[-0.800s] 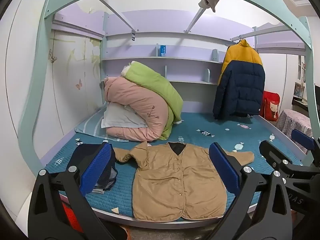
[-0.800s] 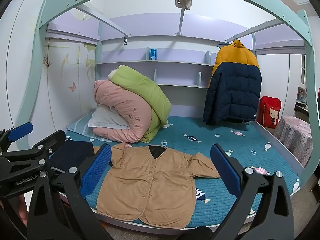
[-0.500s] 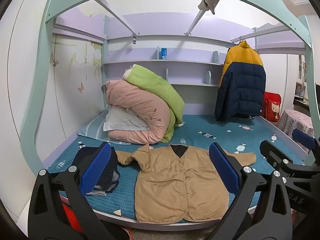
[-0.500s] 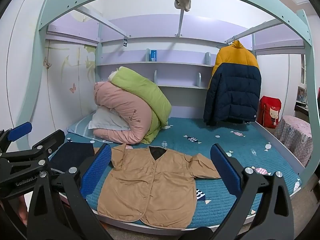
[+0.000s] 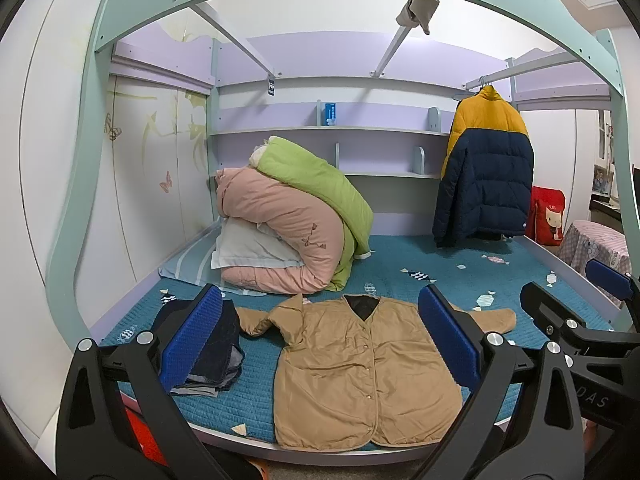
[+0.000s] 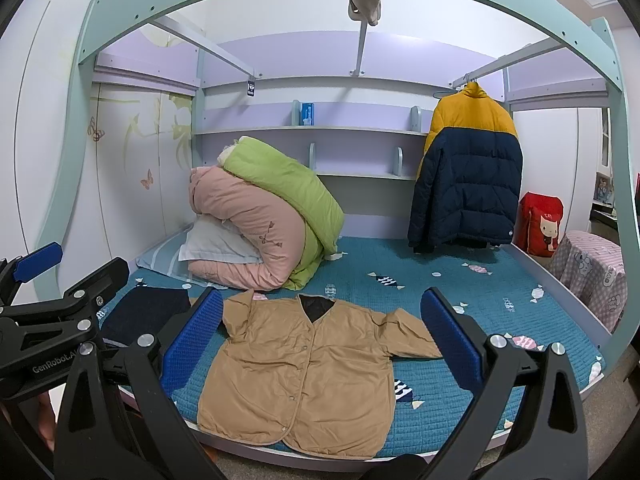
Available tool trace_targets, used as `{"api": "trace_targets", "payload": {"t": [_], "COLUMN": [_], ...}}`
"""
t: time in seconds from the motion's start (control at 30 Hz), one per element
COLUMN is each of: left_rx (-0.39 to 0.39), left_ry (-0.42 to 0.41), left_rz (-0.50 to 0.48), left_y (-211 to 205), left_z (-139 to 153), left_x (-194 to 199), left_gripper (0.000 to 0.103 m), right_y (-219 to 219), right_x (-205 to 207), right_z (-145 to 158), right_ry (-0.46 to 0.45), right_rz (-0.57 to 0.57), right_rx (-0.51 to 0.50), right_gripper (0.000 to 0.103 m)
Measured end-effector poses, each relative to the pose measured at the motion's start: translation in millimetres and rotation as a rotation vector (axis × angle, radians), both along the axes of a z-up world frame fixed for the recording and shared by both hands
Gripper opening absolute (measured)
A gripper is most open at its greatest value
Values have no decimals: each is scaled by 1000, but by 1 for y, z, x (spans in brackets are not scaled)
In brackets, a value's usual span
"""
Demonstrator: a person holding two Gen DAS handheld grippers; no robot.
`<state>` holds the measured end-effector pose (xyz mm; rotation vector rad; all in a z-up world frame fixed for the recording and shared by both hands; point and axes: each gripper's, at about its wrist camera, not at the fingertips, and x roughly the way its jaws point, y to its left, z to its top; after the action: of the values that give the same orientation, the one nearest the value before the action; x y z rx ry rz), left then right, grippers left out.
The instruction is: Fold large clothes
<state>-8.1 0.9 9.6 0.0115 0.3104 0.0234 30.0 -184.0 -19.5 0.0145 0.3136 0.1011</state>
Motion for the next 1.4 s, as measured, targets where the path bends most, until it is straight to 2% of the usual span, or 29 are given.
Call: {"api": "trace_targets", "payload": {"t": [1.4], "left_rx": [1], "left_ry": [-6], "left_rz": [1], "left_y": [4], "left_z": [-2], "left_x": [-3], "left_gripper": [98], "right_y": [0], "right_x": [-2], "right_z": [-1], "right_ry": [-4], "right_rz": [-1], "right_rx": [-3], "right_gripper": [96]}}
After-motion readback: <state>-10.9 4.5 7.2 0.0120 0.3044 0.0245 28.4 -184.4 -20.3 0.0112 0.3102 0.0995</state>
